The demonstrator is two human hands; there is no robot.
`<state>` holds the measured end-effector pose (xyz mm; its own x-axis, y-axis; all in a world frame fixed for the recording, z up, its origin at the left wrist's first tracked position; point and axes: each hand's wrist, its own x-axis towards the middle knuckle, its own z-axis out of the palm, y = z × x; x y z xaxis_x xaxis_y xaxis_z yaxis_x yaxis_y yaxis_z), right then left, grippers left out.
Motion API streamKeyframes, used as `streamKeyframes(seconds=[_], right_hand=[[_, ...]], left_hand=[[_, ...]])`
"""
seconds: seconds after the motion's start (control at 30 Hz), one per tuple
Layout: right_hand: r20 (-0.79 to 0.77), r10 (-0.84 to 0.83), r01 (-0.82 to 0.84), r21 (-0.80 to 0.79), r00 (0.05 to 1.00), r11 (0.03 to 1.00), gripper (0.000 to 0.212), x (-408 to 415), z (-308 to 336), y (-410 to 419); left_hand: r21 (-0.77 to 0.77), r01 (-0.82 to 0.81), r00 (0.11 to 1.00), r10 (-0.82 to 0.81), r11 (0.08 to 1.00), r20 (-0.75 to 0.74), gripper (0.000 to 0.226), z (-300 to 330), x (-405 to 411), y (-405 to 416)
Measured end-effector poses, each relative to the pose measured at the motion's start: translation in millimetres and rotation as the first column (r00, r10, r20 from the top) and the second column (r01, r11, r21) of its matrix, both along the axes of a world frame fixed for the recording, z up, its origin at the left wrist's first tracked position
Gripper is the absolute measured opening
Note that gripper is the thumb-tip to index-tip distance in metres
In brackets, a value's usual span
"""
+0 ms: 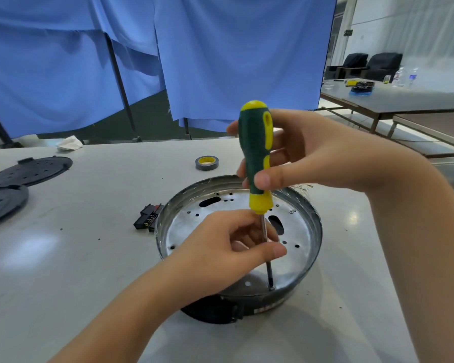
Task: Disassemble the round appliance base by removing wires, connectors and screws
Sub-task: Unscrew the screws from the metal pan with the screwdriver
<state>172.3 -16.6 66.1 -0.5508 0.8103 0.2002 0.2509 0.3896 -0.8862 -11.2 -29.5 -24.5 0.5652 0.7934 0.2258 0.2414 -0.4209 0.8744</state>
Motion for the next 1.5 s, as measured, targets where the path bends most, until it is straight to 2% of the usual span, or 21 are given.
streamKeyframes(seconds=[0.1,0.17,0.27,0.37,0.53,0.63,0.73,0.9,1.03,1.17,1.23,1.33,1.4,1.5], right_hand=[[-0.055,0.098,-0.101,-0.045,0.994,0.994,0.07,8,0,-1],[-0.058,0.147,-0.151,-0.06,0.987,0.987,0.073,12,0,0],[-0.057,0.156,-0.159,-0.071,0.986,0.985,0.073,13,1,1],[-0.038,0.1,-0.101,-0.038,0.994,0.994,0.062,7,1,0],[0.038,0.017,-0.018,0.008,0.999,1.0,0.056,-1,2,-2],[-0.01,0.031,-0.031,-0.023,0.999,0.999,0.063,2,2,-2],[-0.064,0.057,-0.06,-0.058,0.996,0.996,0.069,6,2,-2],[-0.021,0.019,-0.02,-0.062,1.0,0.998,0.07,4,0,2],[0.025,-0.078,0.078,-0.021,0.997,0.997,0.063,-1,-3,8],[-0.012,-0.007,0.007,-0.051,1.0,0.999,0.062,0,-3,7],[-0.014,0.043,-0.044,-0.048,0.999,0.998,0.059,3,-4,7],[-0.021,0.116,-0.117,-0.069,0.993,0.991,0.063,9,-3,6],[-0.03,0.136,-0.138,-0.101,0.99,0.985,0.066,10,-2,6],[0.003,0.042,-0.042,-0.077,0.999,0.996,0.07,3,-3,5]], left_hand=[[-0.134,0.138,0.99,-0.132,0.981,0.053,0.017,3,-3,-1],[-0.164,0.161,0.986,-0.152,0.973,0.068,0.016,4,-4,-2],[-0.114,0.088,0.995,-0.081,0.99,0.059,0.008,4,-1,-1],[-0.059,-0.015,0.998,0.018,0.998,0.057,0.015,2,2,0],[0.003,-0.055,0.998,0.055,0.998,0.029,0.019,0,1,-1],[-0.058,0.03,0.999,-0.029,0.998,0.023,0.009,2,0,-2],[-0.126,0.111,0.993,-0.107,0.986,0.042,0.018,4,-2,-3],[-0.08,0.008,0.999,-0.004,0.997,0.042,0.008,3,0,0],[0.004,-0.056,0.998,0.056,0.998,0.025,0.023,3,0,0],[-0.016,-0.041,0.999,0.041,0.999,0.009,0.016,0,0,1],[-0.072,0.036,0.999,-0.036,0.997,0.012,0.012,1,-1,0],[-0.146,0.131,0.991,-0.128,0.981,0.027,0.019,2,-3,-1],[-0.131,0.109,0.994,-0.109,0.985,0.01,0.014,3,-3,-1],[-0.073,0.03,0.999,-0.029,0.997,0.014,0.006,3,0,1]])
